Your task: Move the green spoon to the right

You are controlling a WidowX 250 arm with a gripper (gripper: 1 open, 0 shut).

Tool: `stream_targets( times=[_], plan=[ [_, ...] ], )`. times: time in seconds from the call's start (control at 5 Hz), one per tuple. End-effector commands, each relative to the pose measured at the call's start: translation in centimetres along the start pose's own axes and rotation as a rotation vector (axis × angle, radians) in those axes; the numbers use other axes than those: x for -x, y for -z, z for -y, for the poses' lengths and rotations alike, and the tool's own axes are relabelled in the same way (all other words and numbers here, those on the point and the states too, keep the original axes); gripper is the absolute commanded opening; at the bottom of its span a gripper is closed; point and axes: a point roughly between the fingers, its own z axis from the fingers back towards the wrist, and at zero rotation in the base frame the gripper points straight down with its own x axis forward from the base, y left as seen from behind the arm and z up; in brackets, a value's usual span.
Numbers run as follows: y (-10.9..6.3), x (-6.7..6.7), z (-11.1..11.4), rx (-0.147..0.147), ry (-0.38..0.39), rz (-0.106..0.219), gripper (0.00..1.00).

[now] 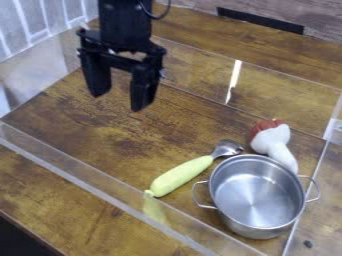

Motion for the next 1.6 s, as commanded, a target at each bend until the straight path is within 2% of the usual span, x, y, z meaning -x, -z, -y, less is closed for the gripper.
stream_targets(
  times=[0.0,0.4,0.8,1.2,1.4],
  plan=[
    [-1.7,0.2,-0.5,-0.007,0.015,0.067,1.00],
    [-1.1,-1.1,0.3,-0.012,0.016,0.058,1.00],
    [0.1,-2.2,0.1,-0.017,0.021,0.053,1.00],
    [-0.5,-2.6,1.9,-0.020,0.056,0.049,1.00],
    [-0.9,-2.3,2.6,-0.015,0.059,0.043,1.00]
  ],
)
